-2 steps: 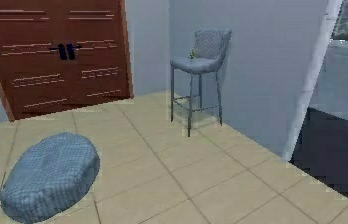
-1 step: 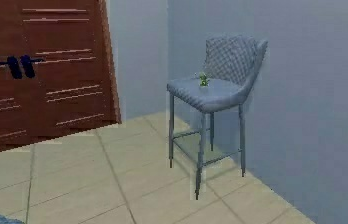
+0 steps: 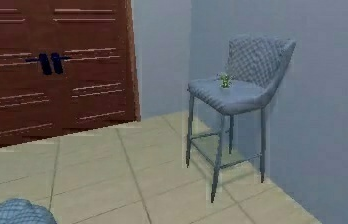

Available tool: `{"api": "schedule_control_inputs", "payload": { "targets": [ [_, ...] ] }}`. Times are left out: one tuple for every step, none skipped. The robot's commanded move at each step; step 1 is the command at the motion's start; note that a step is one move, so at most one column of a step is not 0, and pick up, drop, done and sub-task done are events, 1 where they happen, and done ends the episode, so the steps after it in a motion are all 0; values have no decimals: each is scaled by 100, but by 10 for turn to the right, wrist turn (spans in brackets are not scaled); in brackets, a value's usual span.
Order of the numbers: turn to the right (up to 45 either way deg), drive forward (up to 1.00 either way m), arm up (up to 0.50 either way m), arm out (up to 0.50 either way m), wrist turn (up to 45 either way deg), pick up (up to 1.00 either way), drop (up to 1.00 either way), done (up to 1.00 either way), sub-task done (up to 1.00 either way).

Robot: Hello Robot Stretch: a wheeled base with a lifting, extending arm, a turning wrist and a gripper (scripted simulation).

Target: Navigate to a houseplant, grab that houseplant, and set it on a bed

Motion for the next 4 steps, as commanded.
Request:
{"api": "schedule_control_inputs", "payload": {
  "targets": [
    [0,50,0,0,0,0,0,0,0],
    [-450,0,0,0,0,0,0,0,0],
    [-210,0,0,0,0,0,0,0,0],
    [450,0,0,0,0,0,0,0,0]
  ]
}}
